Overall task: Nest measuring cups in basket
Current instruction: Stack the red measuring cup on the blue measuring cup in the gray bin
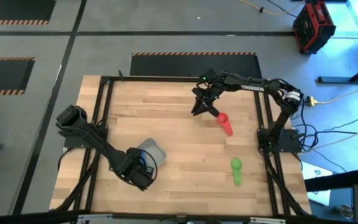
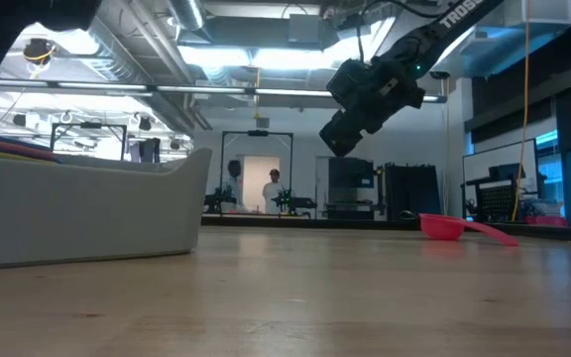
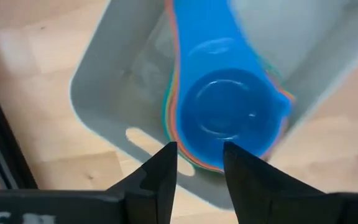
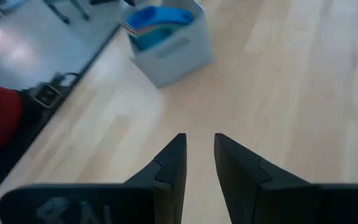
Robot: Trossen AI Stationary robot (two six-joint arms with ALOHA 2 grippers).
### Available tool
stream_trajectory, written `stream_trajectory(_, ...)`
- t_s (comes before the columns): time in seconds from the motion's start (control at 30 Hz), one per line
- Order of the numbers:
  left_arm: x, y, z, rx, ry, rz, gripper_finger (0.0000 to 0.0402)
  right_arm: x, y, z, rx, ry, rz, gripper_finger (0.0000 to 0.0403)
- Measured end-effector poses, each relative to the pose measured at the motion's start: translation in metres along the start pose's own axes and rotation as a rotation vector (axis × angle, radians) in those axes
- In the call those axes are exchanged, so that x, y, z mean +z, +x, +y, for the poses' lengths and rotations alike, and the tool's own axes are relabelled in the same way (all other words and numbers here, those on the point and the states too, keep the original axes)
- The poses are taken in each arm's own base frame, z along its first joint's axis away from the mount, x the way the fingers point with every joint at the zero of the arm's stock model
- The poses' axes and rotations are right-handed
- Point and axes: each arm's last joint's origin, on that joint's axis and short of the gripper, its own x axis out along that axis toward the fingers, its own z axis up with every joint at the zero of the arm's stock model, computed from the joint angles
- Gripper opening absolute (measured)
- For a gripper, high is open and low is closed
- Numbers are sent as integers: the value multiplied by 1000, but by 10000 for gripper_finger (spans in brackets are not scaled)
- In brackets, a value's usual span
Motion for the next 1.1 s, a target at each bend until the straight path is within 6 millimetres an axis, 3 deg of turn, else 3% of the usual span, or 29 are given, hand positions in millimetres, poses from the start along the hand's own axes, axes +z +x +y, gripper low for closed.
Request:
stream_trajectory(0.13, 8, -15, 0, -104, 154, -14, 124, 0, -14, 10, -115, 42, 96, 87)
stream_trajectory(0.27, 27, -29, -6, -225, 304, -108, 124, 5, -30, 30, -208, 67, 183, 87)
stream_trajectory(0.53, 92, -37, -35, -315, 717, -310, 124, 23, -63, 77, -268, 146, 130, 87)
stream_trajectory(0.7, 138, -37, -54, -383, 1018, -401, 124, 25, -75, 100, -364, 258, 142, 87)
stream_trajectory(0.9, 195, -43, -62, -514, 1229, -486, 124, -14, -73, 122, -555, 489, 211, 87)
stream_trajectory(1.1, 236, -43, -55, -558, 1284, -510, 124, -62, -73, 131, -686, 743, 208, 87)
